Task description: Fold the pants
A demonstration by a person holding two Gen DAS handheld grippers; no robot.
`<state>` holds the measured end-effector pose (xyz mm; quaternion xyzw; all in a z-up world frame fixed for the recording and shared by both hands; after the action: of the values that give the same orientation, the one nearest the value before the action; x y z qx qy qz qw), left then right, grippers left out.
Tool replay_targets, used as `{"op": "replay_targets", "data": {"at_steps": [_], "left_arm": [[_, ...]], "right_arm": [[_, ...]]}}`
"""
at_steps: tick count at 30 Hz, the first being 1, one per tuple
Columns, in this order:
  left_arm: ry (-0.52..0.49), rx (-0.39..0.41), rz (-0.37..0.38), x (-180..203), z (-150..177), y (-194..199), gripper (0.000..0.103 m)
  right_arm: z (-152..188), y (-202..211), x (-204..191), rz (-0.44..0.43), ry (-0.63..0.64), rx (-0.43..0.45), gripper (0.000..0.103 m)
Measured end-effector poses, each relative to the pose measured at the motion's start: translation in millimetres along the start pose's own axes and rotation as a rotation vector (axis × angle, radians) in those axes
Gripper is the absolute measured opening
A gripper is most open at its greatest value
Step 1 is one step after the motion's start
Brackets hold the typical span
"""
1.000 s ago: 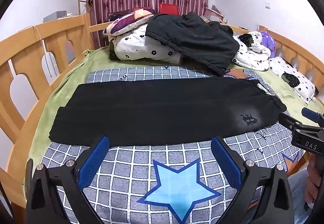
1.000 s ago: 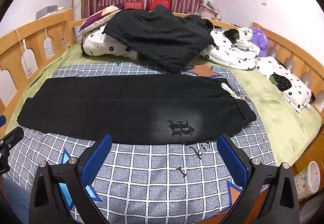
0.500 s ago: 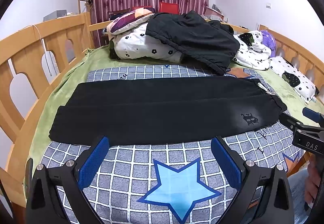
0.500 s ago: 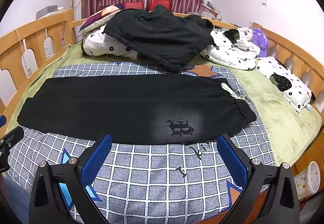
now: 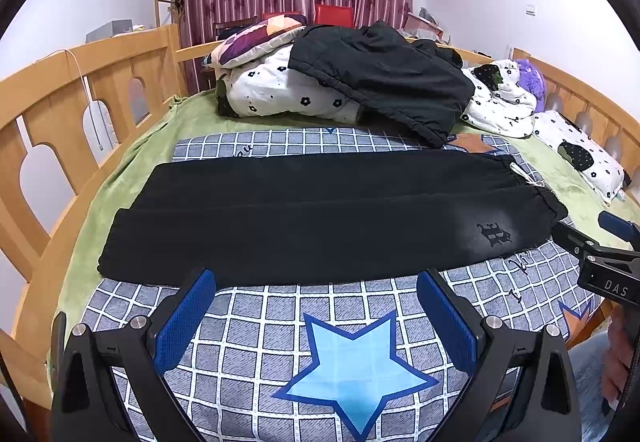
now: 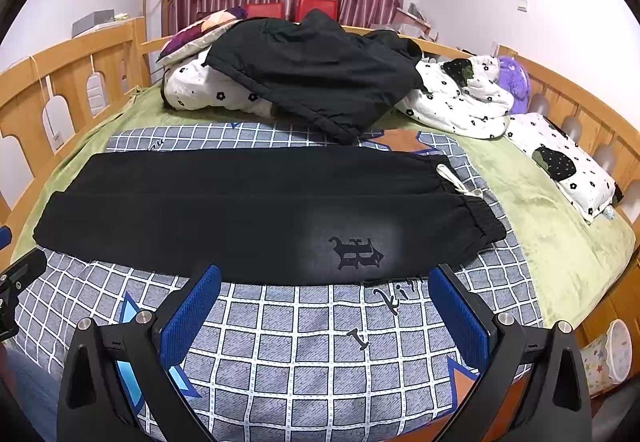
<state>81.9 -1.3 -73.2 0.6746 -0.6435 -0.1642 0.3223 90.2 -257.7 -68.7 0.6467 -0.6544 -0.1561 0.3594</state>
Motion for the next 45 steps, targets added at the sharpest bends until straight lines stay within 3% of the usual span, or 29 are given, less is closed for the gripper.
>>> {"op": "replay_targets", "data": {"at_steps": [45], "left_arm": [[-0.017,0.000,-0.003,1.3,-1.8,-1.1,0.102]], "right_arm": [[-0.2,-0.9,-4.3,-0.006,0.019,0.004,0.102]]}}
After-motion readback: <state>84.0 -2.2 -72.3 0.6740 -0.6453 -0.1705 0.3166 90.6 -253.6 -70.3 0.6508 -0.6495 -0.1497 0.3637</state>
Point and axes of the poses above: each gripper's, at about its wrist camera, not at the fingertips, and y roughly against the way its jaws point, x to its right, z to its underside, the point moved 10 cm from there along -y, roughly the way its jaws point, and after that the axes turned 15 degrees about y, right-handed, at the moved point
